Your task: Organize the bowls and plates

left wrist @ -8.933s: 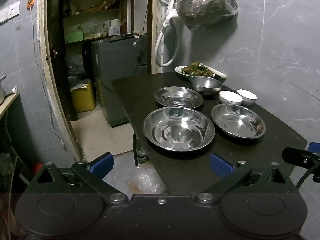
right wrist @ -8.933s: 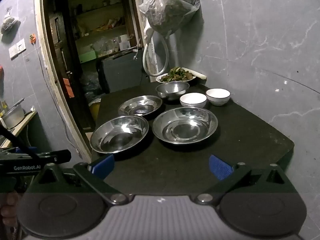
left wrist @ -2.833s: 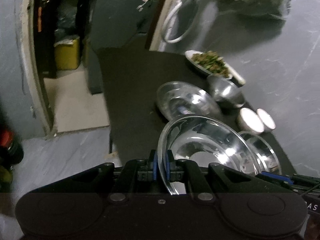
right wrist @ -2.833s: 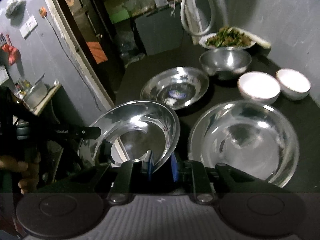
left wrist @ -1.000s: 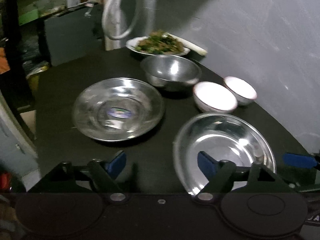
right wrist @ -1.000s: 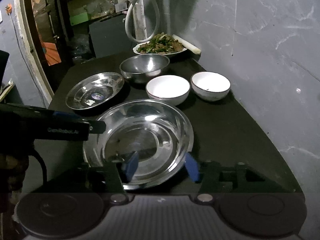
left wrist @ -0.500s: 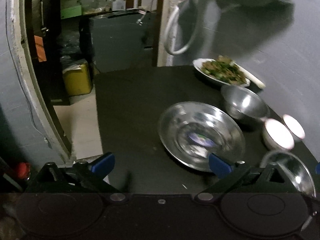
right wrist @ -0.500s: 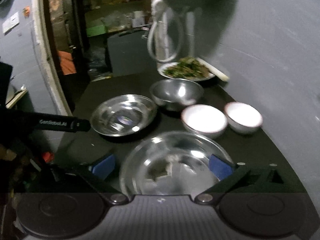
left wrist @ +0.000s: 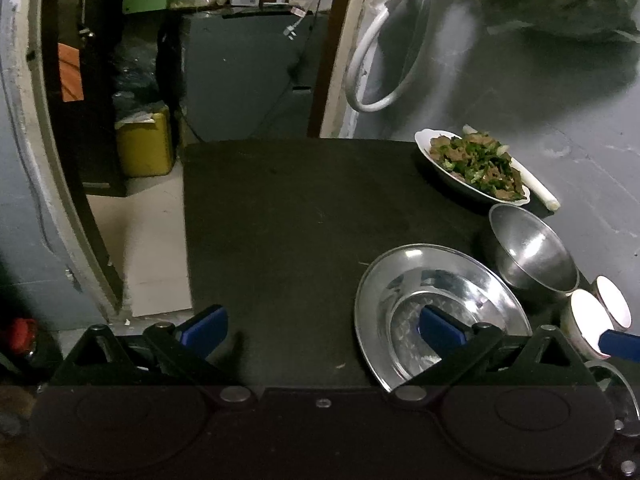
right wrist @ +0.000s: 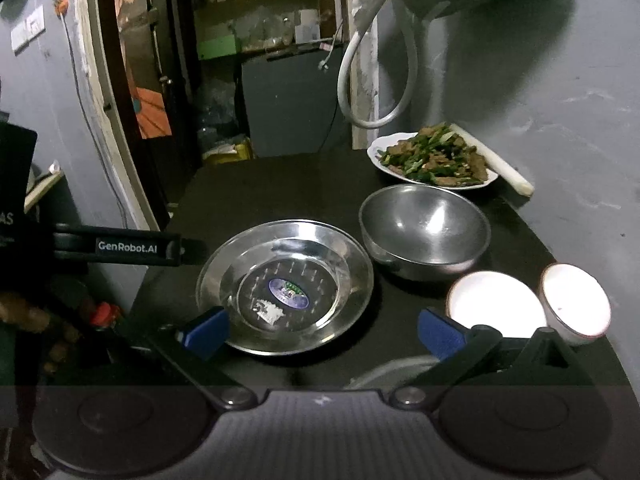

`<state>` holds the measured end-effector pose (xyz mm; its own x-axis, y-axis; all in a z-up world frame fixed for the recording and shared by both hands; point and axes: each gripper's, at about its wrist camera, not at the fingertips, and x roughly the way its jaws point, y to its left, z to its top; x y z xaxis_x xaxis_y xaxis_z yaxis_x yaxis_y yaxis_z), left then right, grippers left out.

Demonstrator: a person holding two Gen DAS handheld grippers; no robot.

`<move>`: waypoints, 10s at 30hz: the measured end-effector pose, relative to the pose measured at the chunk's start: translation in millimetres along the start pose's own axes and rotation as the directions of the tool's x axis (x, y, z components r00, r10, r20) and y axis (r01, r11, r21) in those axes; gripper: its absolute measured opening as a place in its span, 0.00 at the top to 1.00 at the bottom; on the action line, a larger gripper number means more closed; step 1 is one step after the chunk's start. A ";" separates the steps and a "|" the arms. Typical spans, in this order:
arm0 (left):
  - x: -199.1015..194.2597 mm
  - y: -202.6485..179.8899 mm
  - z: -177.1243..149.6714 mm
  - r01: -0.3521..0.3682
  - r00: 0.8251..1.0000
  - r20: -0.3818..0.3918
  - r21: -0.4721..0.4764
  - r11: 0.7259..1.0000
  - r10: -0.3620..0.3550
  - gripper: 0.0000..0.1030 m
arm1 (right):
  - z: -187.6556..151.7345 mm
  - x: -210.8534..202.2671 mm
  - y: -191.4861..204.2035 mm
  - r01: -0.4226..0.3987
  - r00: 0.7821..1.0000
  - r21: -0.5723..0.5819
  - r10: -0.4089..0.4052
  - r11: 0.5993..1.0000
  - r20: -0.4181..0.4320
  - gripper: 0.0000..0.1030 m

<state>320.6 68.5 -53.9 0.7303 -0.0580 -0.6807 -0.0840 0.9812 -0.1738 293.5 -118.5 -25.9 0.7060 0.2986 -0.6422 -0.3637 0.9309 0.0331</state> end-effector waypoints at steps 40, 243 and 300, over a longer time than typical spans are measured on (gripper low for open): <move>6.0 -1.7 -14.2 0.149 0.985 -0.088 0.014 0.989 -0.147 0.83 | -4.2 55.5 8.7 0.119 0.986 0.053 -0.112 0.992 -0.121 0.63; -97.6 -33.8 -40.4 0.143 0.958 -0.225 -0.161 0.977 -0.177 0.91 | -4.5 -52.0 -29.2 -0.106 0.994 -0.005 0.106 0.994 -0.019 0.83; -110.1 -46.5 -33.3 0.074 0.953 -0.297 0.020 0.997 -0.065 0.08 | -82.5 -127.9 -80.0 0.059 0.993 0.263 -0.030 0.963 -0.114 0.00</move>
<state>221.5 23.1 5.5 0.5000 -0.1733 -0.8485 -0.0158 0.9778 -0.2090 182.1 -248.6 -9.6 0.6429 0.2451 -0.7257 -0.1492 0.9693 0.1953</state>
